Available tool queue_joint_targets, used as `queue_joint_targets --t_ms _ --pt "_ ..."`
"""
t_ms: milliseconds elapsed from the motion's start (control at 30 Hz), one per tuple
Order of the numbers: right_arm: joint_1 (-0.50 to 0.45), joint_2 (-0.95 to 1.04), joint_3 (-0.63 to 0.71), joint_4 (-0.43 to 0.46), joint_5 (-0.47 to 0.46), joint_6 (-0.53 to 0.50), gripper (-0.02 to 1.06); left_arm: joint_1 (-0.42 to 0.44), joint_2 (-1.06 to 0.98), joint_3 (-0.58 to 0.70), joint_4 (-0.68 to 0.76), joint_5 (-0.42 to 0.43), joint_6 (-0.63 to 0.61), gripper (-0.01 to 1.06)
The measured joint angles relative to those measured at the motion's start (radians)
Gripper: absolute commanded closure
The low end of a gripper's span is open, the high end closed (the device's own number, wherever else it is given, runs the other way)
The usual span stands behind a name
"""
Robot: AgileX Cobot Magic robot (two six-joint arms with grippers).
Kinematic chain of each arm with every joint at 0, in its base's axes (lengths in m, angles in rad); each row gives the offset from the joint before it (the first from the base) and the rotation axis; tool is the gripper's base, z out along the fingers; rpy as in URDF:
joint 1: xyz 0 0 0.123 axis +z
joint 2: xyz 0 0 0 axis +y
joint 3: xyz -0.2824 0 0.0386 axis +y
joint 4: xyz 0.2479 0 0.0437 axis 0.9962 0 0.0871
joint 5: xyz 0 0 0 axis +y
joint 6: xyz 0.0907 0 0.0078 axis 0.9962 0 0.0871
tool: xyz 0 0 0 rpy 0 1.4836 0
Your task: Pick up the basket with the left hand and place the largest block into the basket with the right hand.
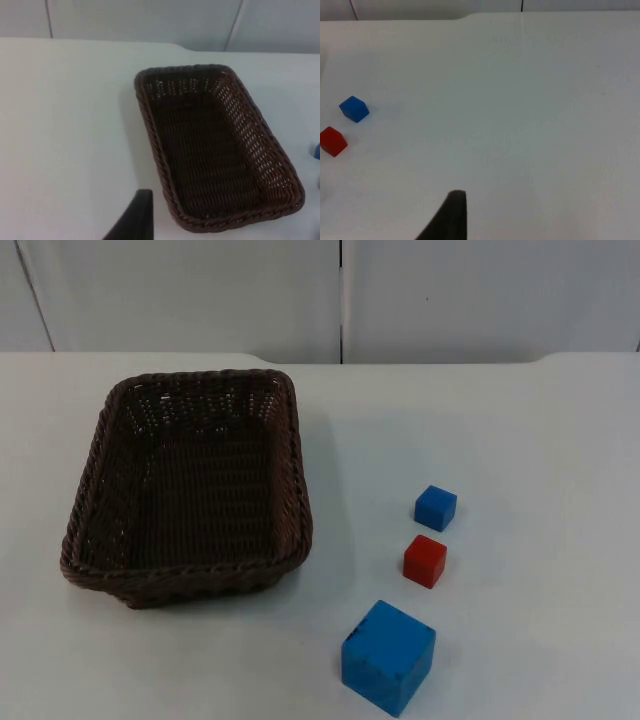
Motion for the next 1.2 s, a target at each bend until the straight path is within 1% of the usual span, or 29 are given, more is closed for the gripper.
queue_joint_targets --t_ms 33,167,200,367,400,533,567,700,900,1200 --pt "0.0 0.0 0.0 0.0 0.0 0.0 0.0 0.0 0.0 0.0 0.0 0.0 0.0 0.0" --pt "0.0 0.0 0.0 0.0 0.0 0.0 0.0 0.0 0.171 -0.062 -0.043 -0.025 0.055 0.0" --pt "0.0 0.0 0.0 0.0 0.0 0.0 0.0 0.0 0.171 -0.062 -0.043 -0.025 0.055 0.0" --pt "0.0 0.0 0.0 0.0 0.0 0.0 0.0 0.0 0.386 -0.198 -0.054 -0.031 0.071 0.0" --pt "0.0 0.0 0.0 0.0 0.0 0.0 0.0 0.0 0.386 -0.198 -0.054 -0.031 0.071 0.0" --pt "0.0 0.0 0.0 0.0 0.0 0.0 0.0 0.0 0.509 -0.277 -0.054 -0.033 0.075 0.0" --pt "0.0 0.0 0.0 0.0 0.0 0.0 0.0 0.0 0.509 -0.277 -0.054 -0.033 0.075 0.0" --pt "0.0 0.0 0.0 0.0 0.0 0.0 0.0 0.0 0.621 -0.344 -0.054 -0.033 0.075 0.0" --pt "0.0 0.0 0.0 0.0 0.0 0.0 0.0 0.0 0.718 -0.396 -0.057 -0.033 0.075 0.0" --pt "0.0 0.0 0.0 0.0 0.0 0.0 0.0 -0.012 0.953 -0.486 -0.058 -0.034 0.077 0.0"
